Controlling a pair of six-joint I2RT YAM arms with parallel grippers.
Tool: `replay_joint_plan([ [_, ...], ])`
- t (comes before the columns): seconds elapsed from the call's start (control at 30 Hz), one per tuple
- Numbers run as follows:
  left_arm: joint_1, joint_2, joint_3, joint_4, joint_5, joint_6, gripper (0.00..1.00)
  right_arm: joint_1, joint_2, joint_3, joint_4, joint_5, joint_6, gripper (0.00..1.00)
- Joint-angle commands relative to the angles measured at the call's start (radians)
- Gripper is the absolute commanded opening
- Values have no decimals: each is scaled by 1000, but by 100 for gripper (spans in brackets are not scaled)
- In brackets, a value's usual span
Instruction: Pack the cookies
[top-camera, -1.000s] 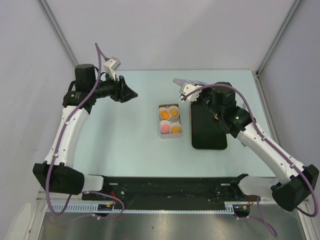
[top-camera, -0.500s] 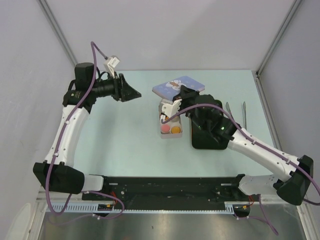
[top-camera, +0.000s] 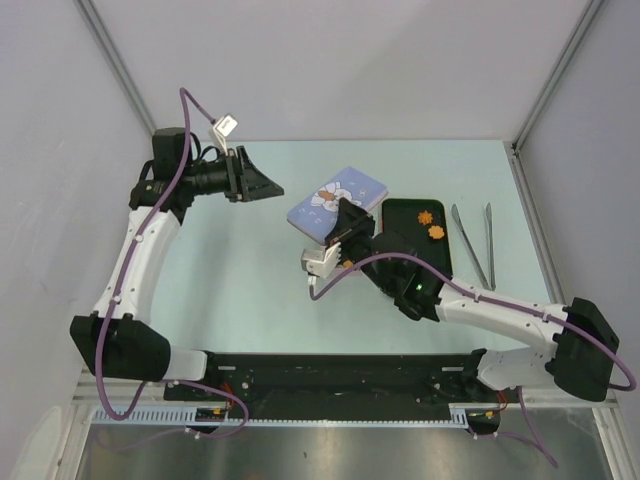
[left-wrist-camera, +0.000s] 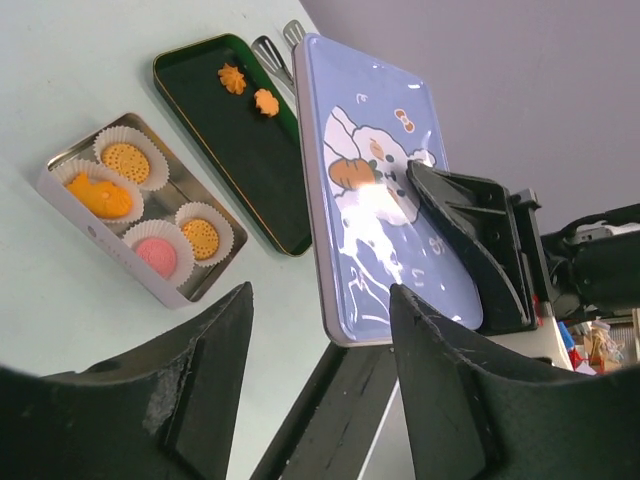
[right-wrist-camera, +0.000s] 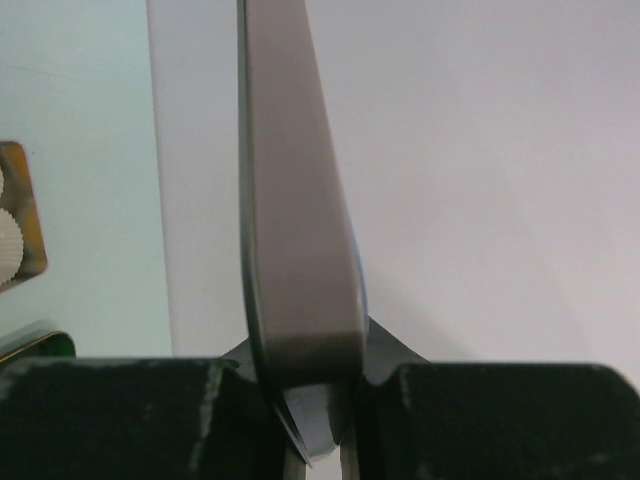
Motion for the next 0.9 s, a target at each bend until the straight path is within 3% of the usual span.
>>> replay_joint_plan([
  [0.0,6,2,7,-11,10,-4,63,37,2,-29,224,-7,-115,2],
  [0.3,6,32,-57,72,79,-70,70,72,39,-33,339,-6,-159,1],
  [0.87,7,22,-138,299,234,-251,71,103,100,-32,367,-30,-186,2],
])
